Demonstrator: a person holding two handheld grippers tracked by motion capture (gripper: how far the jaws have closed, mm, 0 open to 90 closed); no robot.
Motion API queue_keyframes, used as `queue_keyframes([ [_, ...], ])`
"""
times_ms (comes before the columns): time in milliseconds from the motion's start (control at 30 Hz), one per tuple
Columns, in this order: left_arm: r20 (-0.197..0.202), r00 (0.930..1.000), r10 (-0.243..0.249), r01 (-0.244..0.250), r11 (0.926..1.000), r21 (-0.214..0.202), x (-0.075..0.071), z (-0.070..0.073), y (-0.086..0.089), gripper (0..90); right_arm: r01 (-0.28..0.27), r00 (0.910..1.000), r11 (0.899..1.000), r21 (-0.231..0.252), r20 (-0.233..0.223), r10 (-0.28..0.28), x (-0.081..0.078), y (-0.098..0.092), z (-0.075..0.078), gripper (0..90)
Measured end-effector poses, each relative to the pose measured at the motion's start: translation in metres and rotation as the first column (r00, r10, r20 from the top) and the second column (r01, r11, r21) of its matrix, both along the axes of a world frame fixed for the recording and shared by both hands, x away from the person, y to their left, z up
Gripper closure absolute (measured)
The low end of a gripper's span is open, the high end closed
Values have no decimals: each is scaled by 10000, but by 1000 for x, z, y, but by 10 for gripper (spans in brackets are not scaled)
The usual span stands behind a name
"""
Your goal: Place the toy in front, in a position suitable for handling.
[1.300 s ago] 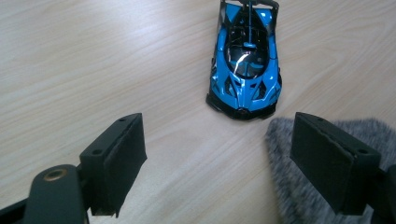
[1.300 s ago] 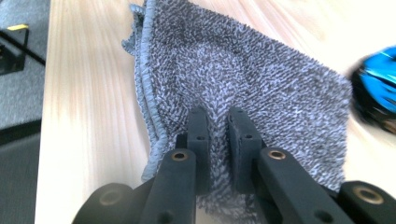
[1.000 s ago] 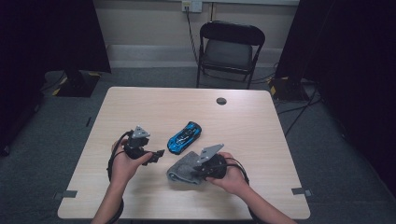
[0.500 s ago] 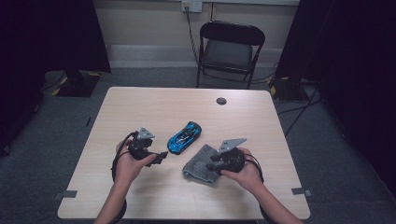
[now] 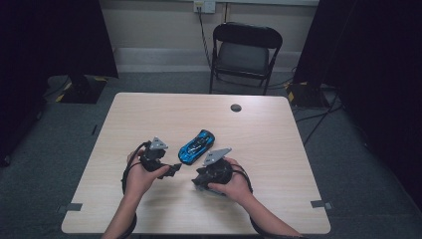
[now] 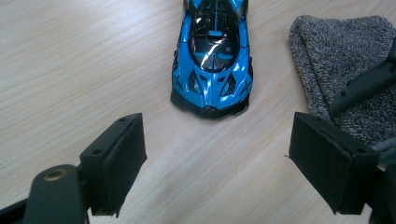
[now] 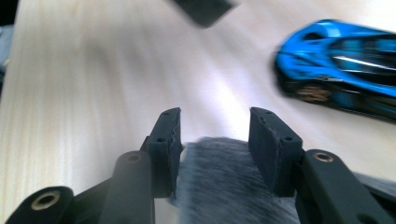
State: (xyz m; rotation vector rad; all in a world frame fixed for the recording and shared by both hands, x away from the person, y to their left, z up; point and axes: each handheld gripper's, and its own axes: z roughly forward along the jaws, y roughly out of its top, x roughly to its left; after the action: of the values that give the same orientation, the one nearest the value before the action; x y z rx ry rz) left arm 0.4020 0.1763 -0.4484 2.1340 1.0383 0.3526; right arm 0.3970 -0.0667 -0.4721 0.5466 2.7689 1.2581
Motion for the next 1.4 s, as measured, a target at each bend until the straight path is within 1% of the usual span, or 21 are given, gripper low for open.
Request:
queue_keyframes([
  [67,-16,10000,-2,2,10000,-9,0,0,0,183,-313,9995,9992,-249,46,314,-3,3,-4,544],
  [100,-27,10000,1,-1,10000,-14,0,0,0,183,-333,9994,9990,-312,-13,333,-4,2,-6,548],
  [200,-21,10000,42,-42,10000,-56,-1,0,0,183,-204,9994,9998,-10,-270,204,-6,-8,-7,549],
  [267,-6,10000,56,-56,10000,-58,-1,0,0,184,-133,9996,9999,-39,-258,132,-9,-15,-6,515],
  [400,-15,10000,15,-15,10000,0,-1,0,-2,185,-84,9999,9998,-207,-113,82,-14,-31,-1,489],
  [500,-17,10000,-26,26,10000,-27,-1,0,-4,185,139,9999,9986,-513,25,-137,-16,-45,3,461],
  [533,-19,10000,-67,67,10000,56,-1,0,-4,185,264,9997,9982,-539,29,-263,-17,-50,4,446],
  [567,-31,10000,-62,63,10000,40,-1,-1,-4,185,430,9991,9975,-568,22,-429,-18,-55,6,438],
  [600,-48,10000,-63,63,10000,29,-1,-2,-5,185,621,9981,9955,-717,49,-619,-18,-60,6,433],
  [633,-82,9999,-63,63,10000,19,-1,-2,-5,185,648,9979,9946,-815,93,-643,-19,-66,7,431],
  [700,-120,9999,-78,78,10000,8,-1,-3,-5,185,784,9969,9933,-854,112,-778,-21,-76,7,425],
  [767,-112,9999,-94,95,10000,26,-1,-3,-5,185,957,9954,9899,-1046,109,-951,-22,-86,5,425],
  [833,-122,9999,-101,101,9999,-3,-1,-3,-5,185,1184,9929,9878,-1009,2,-1190,-23,-95,4,425],
  [933,-107,9999,-43,43,10000,-58,0,-3,-5,185,1253,9920,9867,-1037,-45,-1264,-23,-101,2,424],
  [1067,-133,9998,-113,112,9999,-18,0,-3,-5,185,1155,9932,9845,-1320,-16,-1168,-20,-107,-1,418],
  [1167,-118,9999,-119,119,9999,0,2,-4,-6,185,1366,9902,9806,-1403,-78,-1391,-17,-116,0,414],
  [1233,-130,9998,-148,148,9999,-19,2,-5,-6,184,1445,9892,9787,-1462,-28,-1464,-14,-123,0,413],
  [1267,-95,9998,-172,172,9999,-13,2,-6,-5,184,1571,9872,9766,-1471,-33,-1594,-13,-127,0,414],
  [1300,-116,9998,-156,155,9999,-33,2,-6,-5,183,1821,9828,9716,-1514,-29,-1846,-10,-135,1,414],
  [1367,-118,9999,-99,99,10000,-3,2,-7,-3,181,2184,9754,9621,-1633,60,-2204,-8,-142,2,411],
  [1400,-75,9999,-128,129,9999,21,3,-7,-3,181,2445,9692,9559,-1624,128,-2458,-6,-147,3,411],
])
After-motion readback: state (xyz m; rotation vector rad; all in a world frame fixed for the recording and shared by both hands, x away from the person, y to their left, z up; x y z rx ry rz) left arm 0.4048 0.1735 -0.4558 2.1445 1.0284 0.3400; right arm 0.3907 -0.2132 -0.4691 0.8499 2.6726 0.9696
